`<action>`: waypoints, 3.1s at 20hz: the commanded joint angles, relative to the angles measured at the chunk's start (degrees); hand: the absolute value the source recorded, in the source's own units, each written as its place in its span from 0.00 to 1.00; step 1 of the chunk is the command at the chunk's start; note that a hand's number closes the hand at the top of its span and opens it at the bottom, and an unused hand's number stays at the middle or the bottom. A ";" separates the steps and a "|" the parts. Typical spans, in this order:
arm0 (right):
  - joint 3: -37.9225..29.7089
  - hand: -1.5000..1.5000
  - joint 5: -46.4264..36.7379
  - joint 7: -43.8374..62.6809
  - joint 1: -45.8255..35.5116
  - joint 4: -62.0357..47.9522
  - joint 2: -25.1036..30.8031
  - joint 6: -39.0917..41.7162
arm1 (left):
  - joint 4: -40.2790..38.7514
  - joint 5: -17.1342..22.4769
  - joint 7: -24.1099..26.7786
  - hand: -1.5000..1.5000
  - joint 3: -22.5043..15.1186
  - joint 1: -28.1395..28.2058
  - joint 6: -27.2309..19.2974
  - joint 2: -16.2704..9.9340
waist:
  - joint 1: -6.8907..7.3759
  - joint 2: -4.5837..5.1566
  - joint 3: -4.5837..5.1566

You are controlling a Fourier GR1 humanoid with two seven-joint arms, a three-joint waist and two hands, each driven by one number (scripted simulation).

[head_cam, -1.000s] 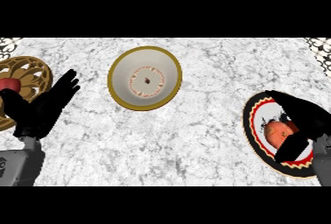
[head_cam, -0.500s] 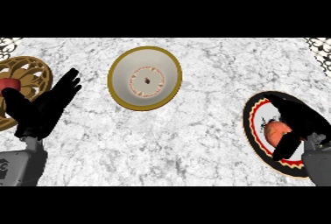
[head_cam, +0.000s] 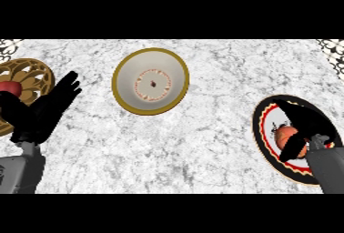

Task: Pick the squash from the plate and place it in the bowl

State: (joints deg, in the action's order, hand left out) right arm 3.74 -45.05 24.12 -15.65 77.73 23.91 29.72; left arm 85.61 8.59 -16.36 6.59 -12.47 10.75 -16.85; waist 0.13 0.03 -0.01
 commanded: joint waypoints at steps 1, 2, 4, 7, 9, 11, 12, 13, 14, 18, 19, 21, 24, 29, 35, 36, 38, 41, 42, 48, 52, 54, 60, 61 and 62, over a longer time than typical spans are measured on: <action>-1.79 0.00 -1.26 -4.39 0.29 -2.82 1.11 -0.39 | -2.66 -3.29 3.43 0.50 -1.11 0.52 -1.12 2.63 | -0.13 -0.01 0.01; -0.28 0.00 -3.57 -3.42 -2.63 -8.31 -1.98 -3.49 | -1.24 -0.64 -1.08 0.50 0.42 -2.97 -0.18 1.07 | 0.05 0.02 -0.01; -1.51 1.00 -3.70 -7.88 -4.19 -12.56 -1.11 -4.55 | 1.06 -1.12 -0.67 0.50 0.57 -0.29 0.04 1.16 | 0.17 0.02 -0.01; -0.99 1.00 -5.01 -10.02 -0.96 -6.61 0.01 -6.17 | 3.63 -1.32 -1.60 0.50 -0.48 1.86 -0.82 3.13 | 0.05 -0.07 0.00; -0.08 1.00 -5.84 -11.63 1.97 -5.94 -1.65 -9.82 | 0.01 -2.26 -0.74 0.50 0.57 -0.71 -1.22 2.40 | -0.21 -0.04 0.00; 0.48 1.00 -6.46 -8.50 1.74 -1.76 -2.99 -7.66 | -2.54 -1.88 2.37 0.50 1.20 -0.54 0.69 2.37 | -0.27 -0.05 0.02; -0.75 1.00 -6.89 -11.95 -0.03 -5.71 -1.28 -8.61 | -3.22 -1.38 4.25 0.50 1.76 1.01 2.53 1.77 | -0.10 -0.01 0.01; -2.45 1.00 -5.72 -12.63 -0.50 -4.95 0.13 -6.29 | 0.46 -1.75 -1.68 0.50 1.43 -1.66 0.23 1.65 | -0.11 -0.05 0.00; -3.11 1.00 -5.34 -14.17 1.93 -2.99 1.35 -6.88 | 4.87 -1.13 -2.78 0.50 1.41 1.37 1.00 1.13 | -0.07 -0.10 0.00; -2.17 1.00 -7.31 -11.04 -0.30 -2.09 -2.47 -6.11 | 3.18 -0.82 -1.16 0.50 1.86 2.10 2.67 1.95 | -0.07 -0.07 0.01; -1.86 1.00 -7.70 -10.32 -0.43 -0.99 -3.01 -5.57 | 1.50 -3.15 -0.08 0.50 1.10 0.83 0.42 3.16 | -0.13 -0.06 0.01; -2.45 1.00 -7.81 -12.51 0.29 -0.18 -2.22 -7.27 | -1.65 -3.25 0.63 0.50 0.53 -1.16 1.41 3.39 | -0.30 -0.04 0.01; -0.21 1.00 -9.22 -5.94 6.00 7.35 -7.24 -9.11 | 1.46 -4.40 2.35 0.50 1.07 3.84 0.25 3.65 | -0.58 -0.24 0.04; 6.89 1.00 -17.48 16.20 14.81 15.66 -23.14 -15.60 | 0.39 -3.16 1.22 0.50 2.46 2.59 0.69 2.44 | -2.84 -0.99 0.23; 28.76 1.00 -23.58 35.16 20.82 30.86 -23.76 -19.71 | 0.51 -0.39 -1.33 0.50 3.77 0.18 2.89 0.80 | -0.71 -0.47 0.09; 31.41 1.00 -25.46 37.93 22.06 34.80 -23.79 -17.94 | -0.36 -4.23 -0.18 0.50 1.34 0.22 -0.32 3.31 | -1.13 -0.43 0.09; 38.59 1.00 -28.30 43.60 21.87 38.39 -23.84 -17.01 | 1.01 -3.27 1.78 0.50 1.28 2.95 1.54 3.30 | -0.56 -0.46 0.10; 45.34 1.00 -32.03 50.59 20.34 44.37 -23.86 -11.75 | -1.14 -4.21 1.46 0.50 1.07 0.37 0.56 3.61 | -0.72 -0.30 0.11; 47.23 1.00 -34.05 52.34 20.95 48.12 -23.87 -8.94 | 0.44 -3.53 -0.61 0.50 1.21 -0.30 0.38 3.39 | -0.92 -0.53 0.14; 48.37 1.00 -34.39 56.28 12.33 52.68 -23.74 0.67 | 2.73 -0.91 -1.95 0.50 2.24 0.83 2.95 1.87 | 0.23 -0.54 0.26; 49.21 1.00 -34.13 55.82 8.55 51.40 -23.71 3.00 | -1.00 -3.04 0.32 0.50 1.48 0.55 1.83 2.99 | -0.07 -0.24 0.39; 45.75 1.00 -31.86 55.02 4.70 50.42 -23.72 2.46 | -0.02 -3.08 -0.36 0.50 0.79 -0.15 1.31 3.80 | 0.62 -0.04 0.38; 41.20 1.00 -25.34 57.02 -2.94 48.49 -23.83 -6.75 | -1.09 -3.36 -0.47 0.50 1.06 -1.06 1.45 3.20 | 1.55 0.30 0.41; 39.21 1.00 -24.54 56.84 -4.49 46.59 -23.84 -7.70 | 1.51 -2.78 -2.17 0.50 0.42 -1.10 1.88 3.14 | 2.54 0.12 0.35; 38.51 1.00 -22.72 56.93 -6.00 46.86 -23.85 -7.88 | -0.45 -3.87 -1.16 0.50 0.60 -1.53 1.77 2.54 | 2.09 0.31 0.39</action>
State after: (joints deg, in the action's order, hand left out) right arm 44.48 -72.14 67.84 -15.80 126.04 1.26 21.63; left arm 86.16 5.39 -17.81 7.31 -13.57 12.35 -13.84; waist 1.79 0.12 0.35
